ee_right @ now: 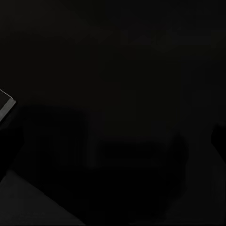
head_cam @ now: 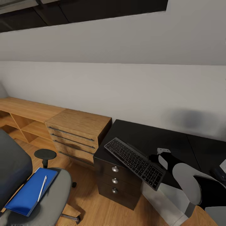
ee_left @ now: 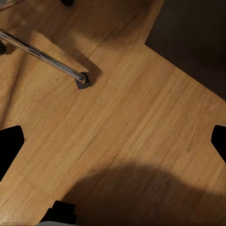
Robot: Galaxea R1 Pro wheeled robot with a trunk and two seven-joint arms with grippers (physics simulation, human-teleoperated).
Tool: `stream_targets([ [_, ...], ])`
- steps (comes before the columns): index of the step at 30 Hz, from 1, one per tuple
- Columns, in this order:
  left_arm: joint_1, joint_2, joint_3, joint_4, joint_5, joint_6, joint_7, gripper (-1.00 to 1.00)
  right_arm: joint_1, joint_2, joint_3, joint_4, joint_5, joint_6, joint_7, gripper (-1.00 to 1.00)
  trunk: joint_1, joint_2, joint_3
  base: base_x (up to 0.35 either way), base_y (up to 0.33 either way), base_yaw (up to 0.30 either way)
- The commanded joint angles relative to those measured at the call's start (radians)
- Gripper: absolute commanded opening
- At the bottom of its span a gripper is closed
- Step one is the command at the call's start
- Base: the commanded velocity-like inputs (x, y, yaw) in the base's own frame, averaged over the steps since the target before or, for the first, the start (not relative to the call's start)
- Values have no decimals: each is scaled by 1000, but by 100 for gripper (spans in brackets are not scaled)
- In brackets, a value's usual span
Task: In the bedroom, organize the workspace by keeping the computer under the desk, ensuring the monitor is on the desk, placing the keyboard on the desk next to the monitor, placing the mouse on the desk next to the keyboard, moving the folder from the swivel chair onto the desk next to the mouse, stacking the notebook on top of the folder with the pen on top of the notebook, and positioning the swivel chair next to the desk.
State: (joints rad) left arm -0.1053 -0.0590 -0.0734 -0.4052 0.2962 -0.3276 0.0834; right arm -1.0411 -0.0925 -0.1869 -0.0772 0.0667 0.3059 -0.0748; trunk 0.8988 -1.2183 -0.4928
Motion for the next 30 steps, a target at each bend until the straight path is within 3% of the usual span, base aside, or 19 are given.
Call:
stream_targets([
  [1,-1,1,-8,0,3,-4,9,100,0,0,-8,-2,7,5,-2,100,0,-1,-1,-119,93,0],
  [30,-1,1,-8,0,3,-4,10,100,0,0,-8,1,6,5,-2,100,0,-1,-1,-49,28,0],
])
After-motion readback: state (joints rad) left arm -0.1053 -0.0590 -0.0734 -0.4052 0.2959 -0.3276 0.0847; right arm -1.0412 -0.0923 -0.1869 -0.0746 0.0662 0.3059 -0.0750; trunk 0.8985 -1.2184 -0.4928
